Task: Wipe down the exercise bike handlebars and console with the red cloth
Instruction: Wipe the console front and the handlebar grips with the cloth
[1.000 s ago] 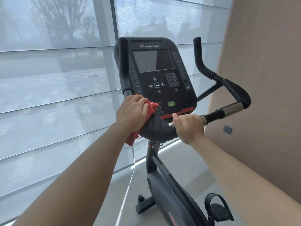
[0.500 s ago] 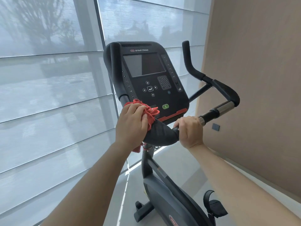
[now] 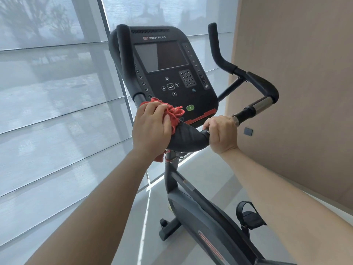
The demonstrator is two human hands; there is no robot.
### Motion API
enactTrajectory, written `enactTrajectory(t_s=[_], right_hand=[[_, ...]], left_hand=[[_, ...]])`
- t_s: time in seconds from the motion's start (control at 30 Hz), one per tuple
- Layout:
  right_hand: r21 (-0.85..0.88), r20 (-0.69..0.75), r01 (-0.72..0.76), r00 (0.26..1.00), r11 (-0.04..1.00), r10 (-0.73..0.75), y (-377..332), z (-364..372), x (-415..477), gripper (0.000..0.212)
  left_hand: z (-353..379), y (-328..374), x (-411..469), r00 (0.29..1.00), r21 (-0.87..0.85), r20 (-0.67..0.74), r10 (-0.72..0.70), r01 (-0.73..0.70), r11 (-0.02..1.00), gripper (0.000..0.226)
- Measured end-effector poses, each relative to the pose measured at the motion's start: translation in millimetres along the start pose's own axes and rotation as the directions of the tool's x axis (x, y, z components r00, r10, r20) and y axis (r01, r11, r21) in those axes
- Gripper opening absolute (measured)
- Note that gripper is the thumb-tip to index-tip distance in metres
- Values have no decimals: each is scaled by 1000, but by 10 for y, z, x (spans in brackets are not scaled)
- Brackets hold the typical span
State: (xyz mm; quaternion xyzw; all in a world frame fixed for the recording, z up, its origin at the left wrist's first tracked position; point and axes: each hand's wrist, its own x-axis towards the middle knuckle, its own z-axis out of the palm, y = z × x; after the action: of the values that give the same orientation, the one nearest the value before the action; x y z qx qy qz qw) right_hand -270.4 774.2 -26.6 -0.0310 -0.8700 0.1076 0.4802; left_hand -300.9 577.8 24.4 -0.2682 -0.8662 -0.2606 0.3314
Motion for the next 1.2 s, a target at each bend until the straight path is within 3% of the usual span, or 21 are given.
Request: enactTrajectory(t_s=[0.27, 0.57, 0.8, 0.93, 1.07, 1.2], right_hand=[[-21, 12, 12, 1000, 1000, -11, -22, -22, -9, 25], [188, 41, 29, 998, 982, -38, -24, -95, 14, 46], [132, 243, 246, 931, 960, -272, 474, -145, 220, 47], [189, 249, 280, 913, 941, -322, 663, -104, 293, 50], [232, 175, 292, 926, 928, -335, 696, -55, 270, 48], [260, 217, 282, 915, 924, -340, 716, -69, 265, 51]], left_hand=[[-48, 14, 22, 997, 5, 71, 2, -2, 1000, 29], [-97, 112, -100, 996, 3, 86, -30, 30, 1000, 39], [-58, 245, -129, 991, 131, 110, -78, 63, 989, 40], [-14, 243, 213, 958, 257, 212, -193, 136, 957, 37], [60, 434, 148, 946, 319, 126, -299, 246, 915, 36], [133, 716, -180, 946, 329, 69, -316, 277, 903, 37]])
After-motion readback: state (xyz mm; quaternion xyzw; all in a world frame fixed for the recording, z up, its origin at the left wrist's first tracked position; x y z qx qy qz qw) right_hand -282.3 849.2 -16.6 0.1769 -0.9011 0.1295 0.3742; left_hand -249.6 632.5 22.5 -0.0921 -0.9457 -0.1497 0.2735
